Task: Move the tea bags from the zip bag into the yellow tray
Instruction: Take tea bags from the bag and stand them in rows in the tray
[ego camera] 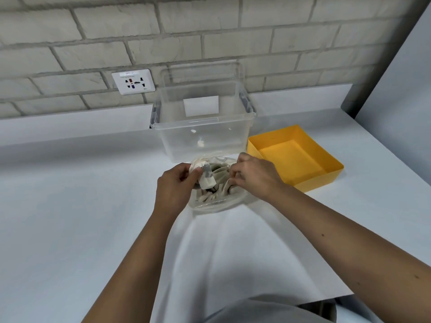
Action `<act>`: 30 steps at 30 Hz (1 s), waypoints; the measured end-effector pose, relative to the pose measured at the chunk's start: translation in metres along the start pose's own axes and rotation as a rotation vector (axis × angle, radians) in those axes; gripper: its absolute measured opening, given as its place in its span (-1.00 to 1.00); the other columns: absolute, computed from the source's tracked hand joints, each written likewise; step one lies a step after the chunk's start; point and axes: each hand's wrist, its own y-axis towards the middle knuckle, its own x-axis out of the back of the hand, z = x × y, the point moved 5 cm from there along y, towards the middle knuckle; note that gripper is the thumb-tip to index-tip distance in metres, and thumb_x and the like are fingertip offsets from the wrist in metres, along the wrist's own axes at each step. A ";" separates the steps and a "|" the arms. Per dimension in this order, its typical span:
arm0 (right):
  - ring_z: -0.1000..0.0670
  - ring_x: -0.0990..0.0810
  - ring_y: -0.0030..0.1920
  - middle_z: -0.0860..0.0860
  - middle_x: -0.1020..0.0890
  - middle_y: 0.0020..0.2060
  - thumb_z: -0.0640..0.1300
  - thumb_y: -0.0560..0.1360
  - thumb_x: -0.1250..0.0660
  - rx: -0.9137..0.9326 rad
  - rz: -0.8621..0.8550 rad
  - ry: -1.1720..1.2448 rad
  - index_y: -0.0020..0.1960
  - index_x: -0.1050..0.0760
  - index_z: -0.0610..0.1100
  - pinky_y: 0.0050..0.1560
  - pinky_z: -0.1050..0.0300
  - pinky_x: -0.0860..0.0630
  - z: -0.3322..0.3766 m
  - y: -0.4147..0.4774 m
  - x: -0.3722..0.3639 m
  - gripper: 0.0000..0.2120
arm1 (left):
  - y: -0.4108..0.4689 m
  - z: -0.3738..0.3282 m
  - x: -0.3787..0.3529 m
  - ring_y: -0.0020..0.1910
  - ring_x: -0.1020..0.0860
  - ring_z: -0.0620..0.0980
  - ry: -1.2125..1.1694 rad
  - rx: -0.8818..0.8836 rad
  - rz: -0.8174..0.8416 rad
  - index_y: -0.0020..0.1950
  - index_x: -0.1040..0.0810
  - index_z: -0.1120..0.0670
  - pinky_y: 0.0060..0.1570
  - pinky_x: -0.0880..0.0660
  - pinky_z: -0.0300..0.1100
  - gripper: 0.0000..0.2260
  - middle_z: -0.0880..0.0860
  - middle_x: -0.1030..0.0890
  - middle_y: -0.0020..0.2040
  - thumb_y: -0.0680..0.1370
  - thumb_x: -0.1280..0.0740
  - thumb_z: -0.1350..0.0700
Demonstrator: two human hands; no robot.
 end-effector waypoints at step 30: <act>0.03 -0.48 -0.46 -0.08 -0.64 -0.28 -0.08 0.53 -0.40 -0.536 0.116 1.349 0.03 -0.60 -0.27 -0.44 0.17 -0.48 -0.007 -0.001 -0.003 -0.75 | 0.009 -0.005 -0.025 -0.19 -0.67 0.15 -0.041 0.037 -0.185 -0.18 -0.59 0.12 -0.10 -0.64 0.08 -0.71 0.11 -0.65 -0.27 0.53 -0.41 -0.10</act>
